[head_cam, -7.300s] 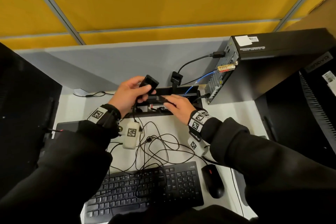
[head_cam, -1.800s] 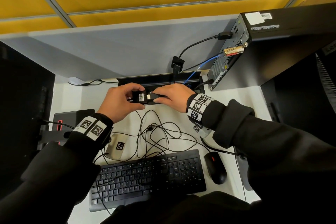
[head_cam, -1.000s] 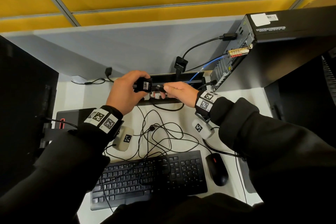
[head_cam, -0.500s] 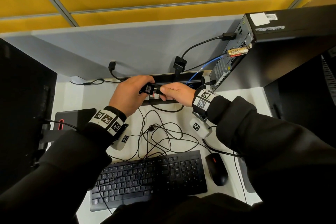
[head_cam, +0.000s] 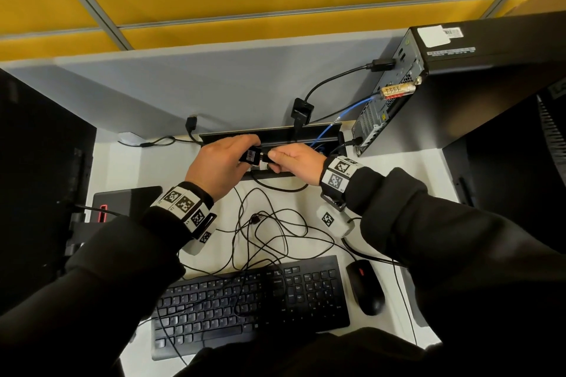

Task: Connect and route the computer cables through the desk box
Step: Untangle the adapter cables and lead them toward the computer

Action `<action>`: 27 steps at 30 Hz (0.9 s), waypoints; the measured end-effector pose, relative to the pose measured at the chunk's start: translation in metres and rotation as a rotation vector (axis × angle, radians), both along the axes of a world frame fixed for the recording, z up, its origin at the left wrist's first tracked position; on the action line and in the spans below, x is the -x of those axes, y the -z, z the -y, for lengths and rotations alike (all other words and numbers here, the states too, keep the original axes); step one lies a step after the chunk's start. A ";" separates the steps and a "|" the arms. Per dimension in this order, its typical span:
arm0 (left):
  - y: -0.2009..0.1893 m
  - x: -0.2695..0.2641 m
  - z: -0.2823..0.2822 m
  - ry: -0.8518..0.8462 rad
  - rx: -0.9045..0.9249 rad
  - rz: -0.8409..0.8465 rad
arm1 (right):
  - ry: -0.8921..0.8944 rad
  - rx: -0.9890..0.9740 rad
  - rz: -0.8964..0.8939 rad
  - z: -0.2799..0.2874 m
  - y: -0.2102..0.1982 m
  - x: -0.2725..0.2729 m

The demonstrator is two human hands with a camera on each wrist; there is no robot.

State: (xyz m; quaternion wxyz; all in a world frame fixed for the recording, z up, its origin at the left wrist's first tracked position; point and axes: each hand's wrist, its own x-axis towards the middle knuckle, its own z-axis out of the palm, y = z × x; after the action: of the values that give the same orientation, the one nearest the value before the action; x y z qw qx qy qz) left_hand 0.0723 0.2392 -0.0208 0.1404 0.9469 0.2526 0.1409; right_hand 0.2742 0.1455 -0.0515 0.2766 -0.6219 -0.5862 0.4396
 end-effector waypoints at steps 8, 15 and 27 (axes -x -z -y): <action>0.003 -0.007 0.006 -0.011 -0.003 0.026 | 0.032 -0.039 0.048 -0.003 0.004 0.005; 0.002 -0.002 0.002 0.008 -0.016 0.076 | 0.031 -0.084 -0.005 0.011 0.002 0.004; 0.049 -0.004 0.015 -0.263 0.490 -0.438 | 0.073 -0.132 0.149 0.004 -0.049 -0.040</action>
State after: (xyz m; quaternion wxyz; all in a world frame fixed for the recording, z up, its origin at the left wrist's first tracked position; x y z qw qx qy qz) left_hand 0.0766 0.2240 -0.0703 0.2867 0.8523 0.4226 -0.1133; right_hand 0.3144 0.1419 -0.0021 0.2884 -0.6544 -0.6095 0.3422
